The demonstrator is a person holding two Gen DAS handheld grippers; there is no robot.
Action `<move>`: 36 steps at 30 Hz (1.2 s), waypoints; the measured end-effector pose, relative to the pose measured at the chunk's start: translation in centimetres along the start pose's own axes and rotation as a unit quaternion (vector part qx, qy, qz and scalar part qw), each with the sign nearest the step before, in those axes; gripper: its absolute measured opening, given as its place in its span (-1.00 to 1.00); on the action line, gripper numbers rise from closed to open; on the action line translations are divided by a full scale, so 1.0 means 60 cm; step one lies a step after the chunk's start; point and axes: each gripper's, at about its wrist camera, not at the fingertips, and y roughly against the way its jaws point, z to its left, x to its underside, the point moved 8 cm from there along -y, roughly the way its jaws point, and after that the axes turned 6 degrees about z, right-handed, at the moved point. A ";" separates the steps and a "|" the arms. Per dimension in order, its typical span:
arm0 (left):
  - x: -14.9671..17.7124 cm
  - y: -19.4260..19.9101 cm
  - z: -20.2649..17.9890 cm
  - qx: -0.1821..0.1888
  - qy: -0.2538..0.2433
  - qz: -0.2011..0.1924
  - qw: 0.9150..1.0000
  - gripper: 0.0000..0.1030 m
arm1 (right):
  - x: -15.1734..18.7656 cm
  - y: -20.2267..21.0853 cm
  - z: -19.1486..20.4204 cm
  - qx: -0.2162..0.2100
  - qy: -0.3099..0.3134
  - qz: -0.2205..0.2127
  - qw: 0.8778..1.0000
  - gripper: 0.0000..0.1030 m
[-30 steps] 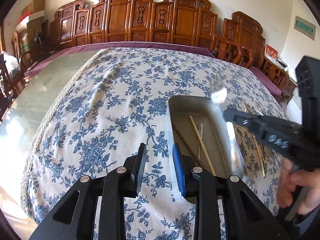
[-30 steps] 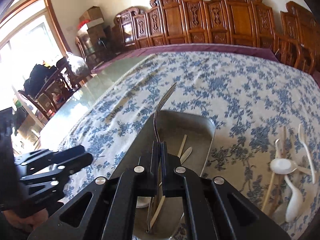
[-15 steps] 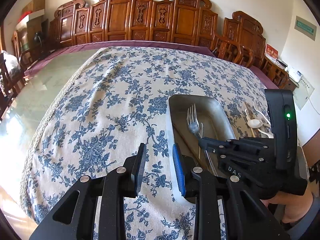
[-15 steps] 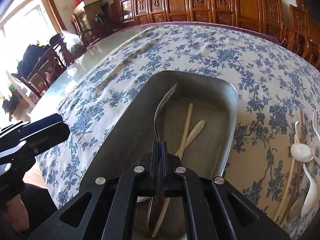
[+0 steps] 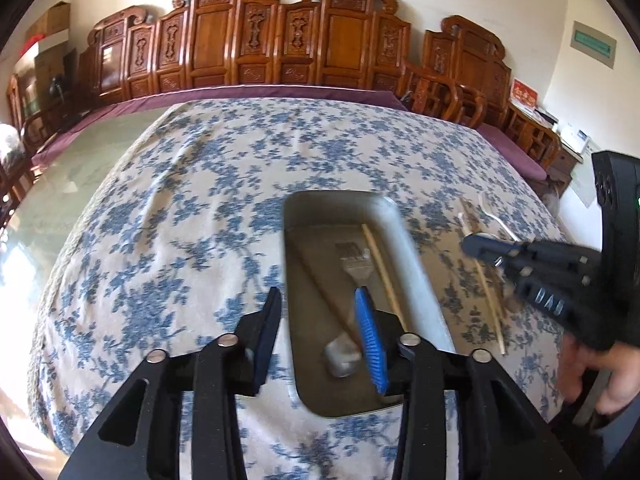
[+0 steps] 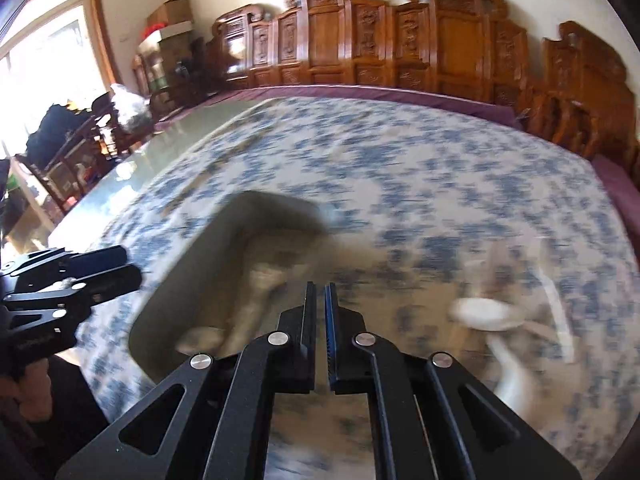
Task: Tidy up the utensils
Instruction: 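Carry the metal fork into the grey tray and open the right gripper, then grasp a white plastic fork from the pile with the right gripper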
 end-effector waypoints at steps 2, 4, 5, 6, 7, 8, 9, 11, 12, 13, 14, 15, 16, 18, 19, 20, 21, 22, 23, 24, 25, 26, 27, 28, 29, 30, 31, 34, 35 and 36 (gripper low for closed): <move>-0.002 -0.002 -0.024 0.007 -0.010 -0.001 1.000 -0.17 | 0.002 0.014 -0.046 0.025 -0.004 -0.002 1.000 -0.87; -0.002 -0.005 -0.044 0.011 -0.017 -0.001 1.000 -0.11 | 0.005 0.024 -0.104 0.052 -0.012 0.002 0.999 -0.87; -0.001 -0.008 -0.057 0.014 -0.022 0.001 1.000 -0.05 | 0.007 0.026 -0.125 0.062 -0.014 0.004 0.998 -0.87; -0.001 -0.010 -0.067 0.015 -0.028 0.002 1.000 -0.01 | 0.009 0.027 -0.150 0.075 -0.016 0.006 0.997 -0.87; 0.000 -0.013 -0.077 0.016 -0.032 0.002 0.999 0.04 | 0.010 0.026 -0.177 0.087 -0.019 0.010 0.996 -0.87; 0.000 -0.015 -0.083 0.017 -0.035 0.002 0.999 0.14 | 0.013 0.024 -0.200 0.095 -0.025 0.013 0.995 -0.84; 0.001 -0.018 -0.092 0.019 -0.038 0.002 0.999 0.19 | 0.015 0.022 -0.220 0.100 -0.031 0.017 0.994 -0.75; 0.004 -0.021 -0.104 0.022 -0.041 0.006 0.999 0.23 | 0.021 0.013 -0.256 0.112 -0.038 0.024 0.993 -0.67; 0.005 -0.022 -0.110 0.024 -0.042 0.006 0.999 0.24 | 0.024 0.005 -0.274 0.118 -0.040 0.030 0.992 -0.66; 0.006 -0.023 -0.115 0.025 -0.042 0.007 0.999 0.24 | 0.026 -0.002 -0.286 0.121 -0.042 0.036 0.991 -0.65; 0.007 -0.024 -0.121 0.026 -0.043 0.007 0.999 0.26 | 0.030 -0.011 -0.301 0.122 -0.046 0.042 0.991 -0.63; 0.008 -0.025 -0.124 0.027 -0.043 0.007 0.999 0.27 | 0.031 -0.020 -0.311 0.121 -0.050 0.046 0.990 -0.55; 0.008 -0.025 -0.129 0.028 -0.044 0.006 0.999 0.27 | 0.037 -0.031 -0.325 0.120 -0.059 0.054 0.990 -0.46; 0.008 -0.026 -0.134 0.031 -0.043 0.006 0.999 0.27 | 0.043 -0.047 -0.339 0.121 -0.070 0.061 0.988 -0.45; 0.009 -0.027 -0.137 0.034 -0.042 0.006 0.999 0.27 | 0.047 -0.056 -0.348 0.124 -0.074 0.064 0.987 -0.45; 0.009 -0.028 -0.140 0.036 -0.042 0.007 0.998 0.27 | 0.048 -0.064 -0.351 0.125 -0.077 0.066 0.987 -0.45; 0.010 -0.029 -0.143 0.037 -0.042 0.008 0.998 0.27 | 0.051 -0.073 -0.358 0.127 -0.080 0.071 0.986 -0.45; 0.011 -0.031 -0.147 0.038 -0.044 0.010 0.998 0.27 | 0.053 -0.080 -0.365 0.131 -0.082 0.075 0.985 -0.45; 0.012 -0.032 -0.150 0.039 -0.047 0.010 0.998 0.27 | 0.053 -0.085 -0.368 0.133 -0.083 0.077 0.985 -0.45; 0.013 -0.033 -0.153 0.039 -0.049 0.010 0.998 0.27 | 0.052 -0.091 -0.375 0.138 -0.085 0.079 0.984 -0.45; 0.014 -0.033 -0.155 0.039 -0.050 0.011 0.998 0.27 | 0.048 -0.094 -0.381 0.138 -0.090 0.075 0.983 -0.45; 0.016 -0.035 -0.159 0.040 -0.052 0.013 0.998 0.28 | 0.045 -0.098 -0.386 0.139 -0.095 0.076 0.983 -0.45; 0.018 -0.036 -0.164 0.043 -0.053 0.015 0.998 0.27 | 0.042 -0.101 -0.391 0.137 -0.102 0.077 0.982 -0.45; 0.021 -0.037 -0.169 0.045 -0.054 0.016 0.997 0.27 | 0.039 -0.104 -0.396 0.137 -0.110 0.081 0.981 -0.45; 0.022 -0.038 -0.173 0.045 -0.057 0.017 0.997 0.28 | 0.037 -0.107 -0.397 0.138 -0.112 0.085 0.980 -0.45; 0.023 -0.038 -0.178 0.045 -0.061 0.017 0.997 0.28 | 0.035 -0.109 -0.397 0.138 -0.112 0.088 0.980 -0.45; 0.024 -0.038 -0.183 0.045 -0.065 0.017 0.997 0.28 | 0.034 -0.111 -0.397 0.135 -0.112 0.089 0.980 -0.45; 0.026 -0.038 -0.190 0.046 -0.067 0.017 0.997 0.28 | 0.036 -0.110 -0.395 0.130 -0.110 0.094 0.981 -0.74; 0.027 -0.038 -0.193 0.047 -0.067 0.017 0.996 0.28 | 0.038 -0.108 -0.395 0.128 -0.111 0.095 0.981 -0.80; 0.028 -0.038 -0.195 0.047 -0.068 0.018 0.996 0.28 | 0.041 -0.106 -0.394 0.123 -0.112 0.097 0.981 -0.83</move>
